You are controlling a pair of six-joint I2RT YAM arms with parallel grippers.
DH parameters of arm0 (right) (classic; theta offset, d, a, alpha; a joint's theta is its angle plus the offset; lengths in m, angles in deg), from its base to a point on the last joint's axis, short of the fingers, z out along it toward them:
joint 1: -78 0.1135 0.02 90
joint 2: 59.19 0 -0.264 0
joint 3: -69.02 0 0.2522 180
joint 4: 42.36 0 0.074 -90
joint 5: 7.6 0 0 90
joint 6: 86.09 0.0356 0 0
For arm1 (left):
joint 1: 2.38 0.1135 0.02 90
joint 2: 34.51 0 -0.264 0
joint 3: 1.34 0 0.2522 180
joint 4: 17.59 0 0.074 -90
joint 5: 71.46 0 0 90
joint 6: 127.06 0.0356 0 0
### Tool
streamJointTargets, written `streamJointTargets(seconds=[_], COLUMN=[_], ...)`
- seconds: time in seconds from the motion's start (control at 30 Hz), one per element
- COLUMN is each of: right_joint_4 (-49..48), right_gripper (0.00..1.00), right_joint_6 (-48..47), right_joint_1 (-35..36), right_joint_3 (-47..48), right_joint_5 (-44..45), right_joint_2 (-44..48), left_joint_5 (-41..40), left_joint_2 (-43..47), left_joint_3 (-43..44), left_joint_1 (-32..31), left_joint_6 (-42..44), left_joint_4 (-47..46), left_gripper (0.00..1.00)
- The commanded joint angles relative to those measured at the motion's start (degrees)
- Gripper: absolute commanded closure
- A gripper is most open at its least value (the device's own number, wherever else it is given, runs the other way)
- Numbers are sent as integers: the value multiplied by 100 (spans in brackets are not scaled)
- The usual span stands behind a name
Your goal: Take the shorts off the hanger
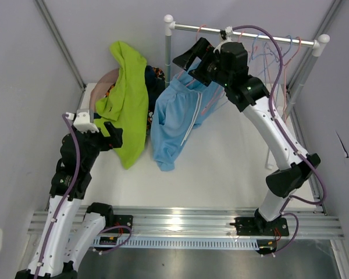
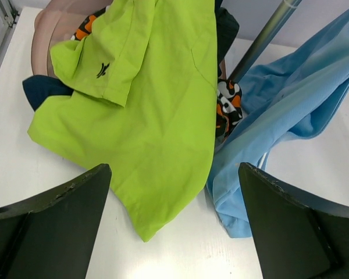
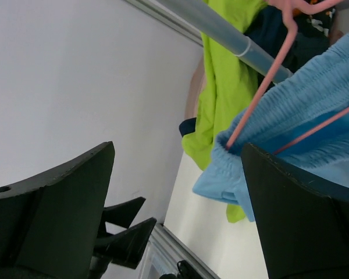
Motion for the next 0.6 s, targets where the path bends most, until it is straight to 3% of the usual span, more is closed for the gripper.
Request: streamJointTargets(seconds=[0.0,0.17,0.37,0.57], right_joint_4=[-323,-411,-455,-411], right_gripper=[4,4,14,49], right_joint_6=[-103,-129,-226,-138], right_joint_1=[75,119,14,-48], right_joint_3=[213,318,809,1153], right_joint_5=[511,766,1048,1021], right_joint_2=[-101,-435,-848,-1208], left_joint_5=[123,184,141,9], left_joint_2=[166,298,246,298], left_joint_3=[-235,-360,-342,-360], left_joint_1=[5,5,-39,-109], left_joint_6=[-65,-74,-57,-30], left_joint_4=[-238,-343,-326,-308], left_gripper=[2,3,3,3])
